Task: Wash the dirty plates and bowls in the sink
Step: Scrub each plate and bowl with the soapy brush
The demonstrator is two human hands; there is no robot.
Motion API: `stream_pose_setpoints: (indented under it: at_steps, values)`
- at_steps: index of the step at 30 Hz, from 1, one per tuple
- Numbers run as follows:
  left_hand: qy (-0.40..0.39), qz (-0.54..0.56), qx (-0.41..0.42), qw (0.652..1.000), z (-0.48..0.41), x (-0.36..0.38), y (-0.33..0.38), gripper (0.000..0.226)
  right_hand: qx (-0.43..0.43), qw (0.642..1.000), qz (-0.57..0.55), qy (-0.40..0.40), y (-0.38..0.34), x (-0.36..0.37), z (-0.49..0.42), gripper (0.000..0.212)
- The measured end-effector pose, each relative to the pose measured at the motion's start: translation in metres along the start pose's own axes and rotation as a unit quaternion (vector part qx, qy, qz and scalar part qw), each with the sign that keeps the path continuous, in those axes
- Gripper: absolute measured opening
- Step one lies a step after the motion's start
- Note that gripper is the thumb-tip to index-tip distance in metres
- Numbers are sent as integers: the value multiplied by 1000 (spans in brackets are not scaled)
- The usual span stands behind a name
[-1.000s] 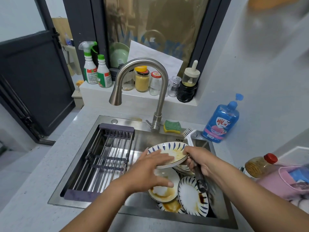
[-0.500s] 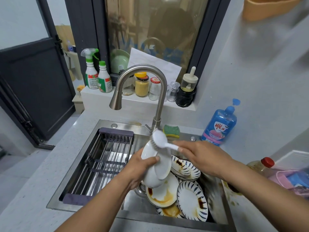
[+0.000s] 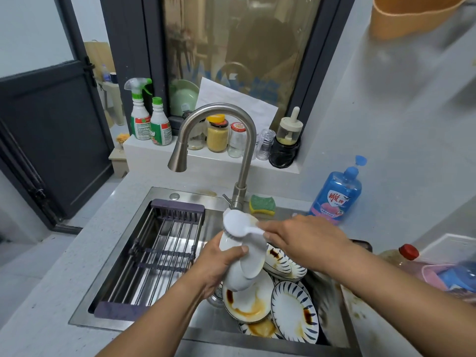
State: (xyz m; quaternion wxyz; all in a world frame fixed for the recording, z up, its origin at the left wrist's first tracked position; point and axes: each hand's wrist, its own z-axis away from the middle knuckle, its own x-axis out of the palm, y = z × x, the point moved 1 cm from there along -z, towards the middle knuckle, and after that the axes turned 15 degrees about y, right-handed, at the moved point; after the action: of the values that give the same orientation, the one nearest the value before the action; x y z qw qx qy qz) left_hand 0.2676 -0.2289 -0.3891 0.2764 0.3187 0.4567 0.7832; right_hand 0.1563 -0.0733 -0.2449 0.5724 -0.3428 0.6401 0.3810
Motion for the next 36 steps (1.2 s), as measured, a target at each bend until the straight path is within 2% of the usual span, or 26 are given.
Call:
stream_pose_setpoints:
  at_steps: [2,5,7,10,14,18,23,27,29,32,34,36]
  values:
    - [-4,-8,12,1000,0,-4,-2,54,14,1000,10,8,5,3,-4,37]
    - [-6,-3,21,1000,2,-10,1,60,98,994,-39,-23,35,10,-7,35]
    - [-11,-2,23,1000,0,-12,3,60,120,990,-61,-40,46,11,-7,35]
    - [-19,-20,26,999,-3,-9,3,58,92,993,-65,-19,32,1,-7,34]
    - [-31,-14,29,999,-6,-9,-1,58,23,1000,-17,-3,9,-5,-8,32]
    - [-14,94,-5,995,-6,-14,2,69,98,994,-53,-19,35,2,-8,35]
    - [-17,234,-41,971,-9,-18,11,66,143,980,-137,-35,51,22,0,38]
    - [-16,309,-75,948,-13,-22,10,84,159,968,-190,-27,51,36,10,34]
    - [-20,337,-99,936,-10,-22,10,77,191,952,-239,8,49,43,13,32]
    - [-48,358,-129,924,-1,-16,14,48,285,889,-348,81,42,44,8,26]
    - [-70,364,-137,919,6,-8,17,42,312,843,-426,101,32,43,0,26]
    - [-102,359,-143,917,11,-3,19,45,309,811,-489,88,24,45,-8,34]
